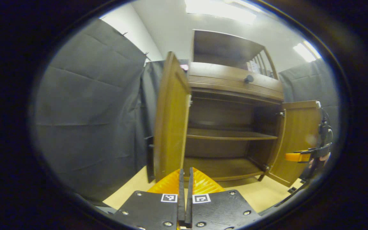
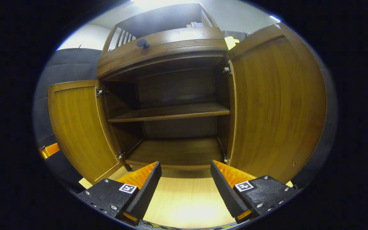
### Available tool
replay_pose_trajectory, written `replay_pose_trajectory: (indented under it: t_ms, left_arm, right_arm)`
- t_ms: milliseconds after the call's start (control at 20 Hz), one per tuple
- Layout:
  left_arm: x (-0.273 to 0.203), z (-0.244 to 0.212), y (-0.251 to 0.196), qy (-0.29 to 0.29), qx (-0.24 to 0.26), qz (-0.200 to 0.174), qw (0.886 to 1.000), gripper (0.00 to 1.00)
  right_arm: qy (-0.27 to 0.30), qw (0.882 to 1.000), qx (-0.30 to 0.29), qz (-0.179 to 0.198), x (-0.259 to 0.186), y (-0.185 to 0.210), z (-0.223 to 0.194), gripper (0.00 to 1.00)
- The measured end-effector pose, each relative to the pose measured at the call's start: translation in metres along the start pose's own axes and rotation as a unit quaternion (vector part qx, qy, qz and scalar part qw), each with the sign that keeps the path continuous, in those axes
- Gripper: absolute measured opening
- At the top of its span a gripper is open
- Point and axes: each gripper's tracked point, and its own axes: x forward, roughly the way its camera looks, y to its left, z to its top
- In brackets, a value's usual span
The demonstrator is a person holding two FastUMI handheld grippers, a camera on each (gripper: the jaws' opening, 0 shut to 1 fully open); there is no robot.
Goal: Open the right door of the double-door shoe cabinet with the right hand, and open the left door with the left hand.
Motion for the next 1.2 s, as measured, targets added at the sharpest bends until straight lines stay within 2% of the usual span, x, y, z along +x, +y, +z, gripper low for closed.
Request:
replay_pose_trajectory:
  t_ms: [50,100,150,250,300,450,500,550,600,650,750,800,900,1000,1050,1100,1150,1200]
  left_arm:
    - [0.008,0.002,-0.017,-0.001,0.006,-0.019,1.0,0.05]
    - [0.012,0.006,-0.031,-0.002,0.009,-0.033,0.999,0.17]
    - [0.023,0.009,-0.04,-0.004,0.01,-0.035,0.999,0.29]
    - [0.039,0.015,-0.045,-0.015,0.009,-0.026,1.0,0.53]
    - [0.049,0.017,-0.048,-0.019,0.013,-0.021,1.0,0.48]
    - [0.067,0.024,-0.059,-0.029,0.038,-0.019,0.999,1.0]
    - [0.071,0.028,-0.066,-0.033,0.046,-0.026,0.998,1.0]
    - [0.075,0.031,-0.071,-0.035,0.052,-0.03,0.998,0.89]
    - [0.078,0.029,-0.071,-0.036,0.055,-0.032,0.997,1.0]
    - [0.082,0.028,-0.071,-0.036,0.052,-0.034,0.997,1.0]
    - [0.088,0.023,-0.071,-0.026,0.034,-0.039,0.998,1.0]
    - [0.091,0.017,-0.069,-0.019,0.021,-0.041,0.999,1.0]
    - [0.097,0.009,-0.066,-0.01,0.001,-0.042,0.999,1.0]
    - [0.102,0.005,-0.06,-0.003,-0.008,-0.038,0.999,0.95]
    - [0.103,0.004,-0.058,-0.002,-0.011,-0.037,0.999,1.0]
    - [0.103,0.003,-0.057,0.0,-0.014,-0.038,0.999,0.95]
    - [0.102,0.002,-0.058,0.001,-0.014,-0.039,0.999,0.95]
    - [0.103,0.002,-0.058,0.002,-0.013,-0.04,0.999,1.0]
  right_arm:
    - [-0.005,1.0,-0.004,-0.002,-0.002,-0.001,0.002,0.91]
    - [-0.009,1.0,-0.005,-0.005,-0.002,-0.002,0.004,0.91]
    - [-0.012,1.0,-0.005,-0.008,-0.005,-0.003,0.004,0.95]
    - [-0.016,1.0,-0.001,-0.013,-0.01,-0.005,0.004,0.95]
    - [-0.018,1.0,-0.001,-0.016,-0.012,-0.005,0.005,0.95]
    - [-0.026,0.999,-0.014,-0.03,-0.021,-0.013,0.007,0.96]
    - [-0.03,0.999,-0.016,-0.035,-0.023,-0.015,0.008,0.96]
    - [-0.034,0.998,-0.016,-0.04,-0.025,-0.018,0.01,0.95]
    - [-0.036,0.998,-0.014,-0.044,-0.027,-0.02,0.011,0.92]
    - [-0.04,0.998,-0.012,-0.049,-0.029,-0.023,0.013,0.95]
    - [-0.048,0.997,-0.01,-0.061,-0.032,-0.029,0.016,0.92]
    - [-0.05,0.997,-0.009,-0.065,-0.033,-0.031,0.016,0.95]
    - [-0.052,0.996,-0.006,-0.07,-0.034,-0.034,0.017,0.96]
    - [-0.052,0.996,-0.005,-0.071,-0.033,-0.035,0.017,0.95]
    - [-0.052,0.996,-0.004,-0.072,-0.031,-0.035,0.017,0.95]
    - [-0.052,0.996,-0.003,-0.072,-0.03,-0.035,0.017,0.96]
    - [-0.051,0.996,-0.002,-0.072,-0.029,-0.035,0.017,0.95]
    - [-0.05,0.996,-0.001,-0.073,-0.028,-0.034,0.016,0.96]
